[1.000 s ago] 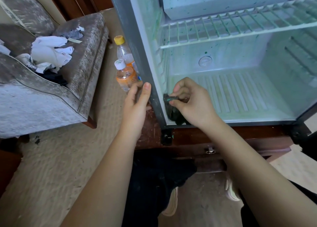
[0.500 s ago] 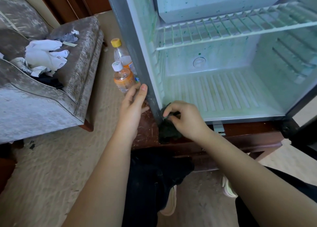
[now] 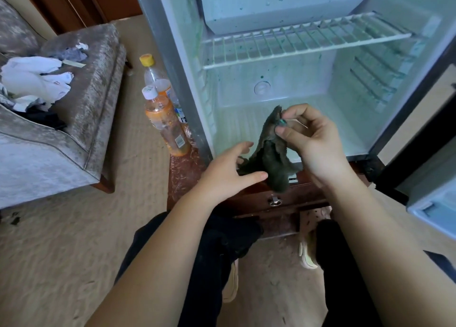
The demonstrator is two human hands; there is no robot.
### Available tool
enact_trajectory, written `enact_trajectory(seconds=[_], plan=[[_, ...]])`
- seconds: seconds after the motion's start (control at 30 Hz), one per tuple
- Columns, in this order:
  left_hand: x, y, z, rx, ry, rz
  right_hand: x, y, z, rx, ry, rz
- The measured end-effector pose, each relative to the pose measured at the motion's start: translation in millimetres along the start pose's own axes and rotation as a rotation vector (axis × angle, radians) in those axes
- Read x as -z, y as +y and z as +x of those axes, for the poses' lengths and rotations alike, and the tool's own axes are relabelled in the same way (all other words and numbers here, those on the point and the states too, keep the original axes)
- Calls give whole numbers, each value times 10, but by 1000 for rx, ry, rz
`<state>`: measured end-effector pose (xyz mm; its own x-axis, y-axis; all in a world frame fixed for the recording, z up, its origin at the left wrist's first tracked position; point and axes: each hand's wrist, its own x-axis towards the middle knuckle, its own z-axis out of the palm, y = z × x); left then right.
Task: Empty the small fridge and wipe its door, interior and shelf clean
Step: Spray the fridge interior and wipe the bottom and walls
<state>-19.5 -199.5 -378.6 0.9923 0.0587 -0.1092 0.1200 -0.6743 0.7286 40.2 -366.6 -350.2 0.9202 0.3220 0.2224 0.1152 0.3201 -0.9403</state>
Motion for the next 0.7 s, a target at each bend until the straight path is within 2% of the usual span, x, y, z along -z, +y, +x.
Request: enact_trajectory(seconds=[0.13,0.3,0.43,0.53,0.7], plan=[[-19,53,172,-38,59,6,74,-43,74,17,6,89],[-71,146,235,-112,103,-6,233,-91,149,-57,14,367],[-1,189,281,-74,289,-90,456,-80,184,-99,109,380],[41,204,284,-42,418,-156,669,-37,178,-118,160,89],[23,193,283,-23,467,-245,825,96,104,-217,69,-748]])
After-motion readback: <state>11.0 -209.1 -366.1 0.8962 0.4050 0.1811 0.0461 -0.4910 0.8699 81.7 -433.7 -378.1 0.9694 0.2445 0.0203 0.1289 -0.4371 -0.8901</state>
